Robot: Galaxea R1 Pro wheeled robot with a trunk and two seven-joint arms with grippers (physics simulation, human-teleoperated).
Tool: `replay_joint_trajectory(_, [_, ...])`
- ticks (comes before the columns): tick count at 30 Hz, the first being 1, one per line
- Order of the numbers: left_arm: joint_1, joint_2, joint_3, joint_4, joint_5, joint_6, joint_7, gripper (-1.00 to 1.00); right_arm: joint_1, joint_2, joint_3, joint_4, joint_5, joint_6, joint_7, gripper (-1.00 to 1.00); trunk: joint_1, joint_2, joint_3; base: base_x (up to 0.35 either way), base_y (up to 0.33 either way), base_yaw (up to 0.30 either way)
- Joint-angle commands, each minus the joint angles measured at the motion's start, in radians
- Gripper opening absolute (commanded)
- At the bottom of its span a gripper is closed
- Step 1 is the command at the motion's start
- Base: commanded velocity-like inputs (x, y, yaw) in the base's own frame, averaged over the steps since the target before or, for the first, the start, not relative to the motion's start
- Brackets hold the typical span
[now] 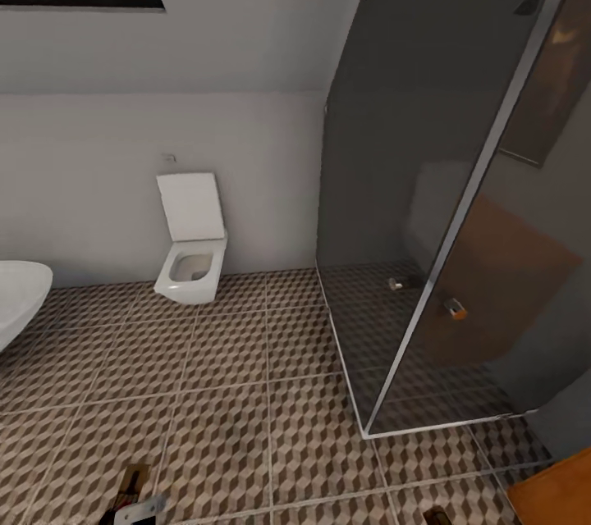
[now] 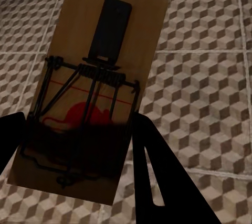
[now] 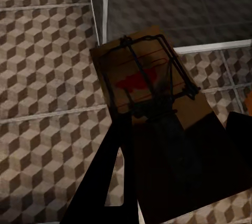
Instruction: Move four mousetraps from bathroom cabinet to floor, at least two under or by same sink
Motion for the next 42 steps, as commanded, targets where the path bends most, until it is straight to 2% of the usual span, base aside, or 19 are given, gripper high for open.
replay_joint_trajectory(1, [-0.001, -0.001, -0.007, 0.002, -0.004, -0.001, 0.006, -1.0, 0.0, 0.0, 0.001, -0.001, 0.004, -0.001, -0.007, -1.0, 0.001, -0.002, 0.0, 0.0, 0.0, 0.218])
replay_joint_trajectory(42, [-0.001, -0.001, -0.007, 0.002, -0.004, -0.001, 0.006, -1.0, 0.0, 0.0, 0.001, -0.001, 0.004, 0.0, -0.007, -1.0, 0.001, -0.002, 0.045, 0.0, 0.002, 0.215])
